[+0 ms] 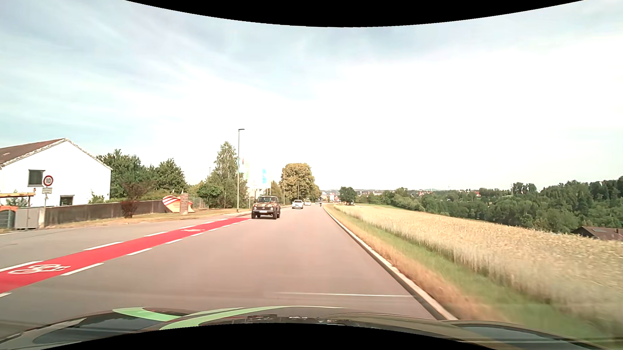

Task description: Follow the waypoints while adhering to traffic rules and regulations

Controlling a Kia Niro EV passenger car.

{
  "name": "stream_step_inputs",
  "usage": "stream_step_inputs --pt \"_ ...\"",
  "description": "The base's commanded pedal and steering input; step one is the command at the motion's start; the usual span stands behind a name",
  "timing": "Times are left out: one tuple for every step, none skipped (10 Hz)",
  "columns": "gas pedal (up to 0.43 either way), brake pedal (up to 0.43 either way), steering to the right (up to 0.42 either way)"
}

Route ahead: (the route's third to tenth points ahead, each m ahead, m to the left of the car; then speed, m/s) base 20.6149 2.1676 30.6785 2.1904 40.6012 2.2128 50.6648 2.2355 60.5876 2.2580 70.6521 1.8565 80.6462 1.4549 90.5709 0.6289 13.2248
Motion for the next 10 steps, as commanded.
stream_step_inputs --pt "0.098 0.000 0.000" --pt "0.098 0.000 0.000" --pt "0.087 0.000 0.000" --pt "0.087 0.000 0.000" --pt "0.087 0.000 0.000" --pt "0.087 0.000 0.000" --pt "0.087 0.000 0.000" --pt "0.087 0.000 0.000" --pt "0.087 0.000 0.000" --pt "0.087 0.000 0.001"
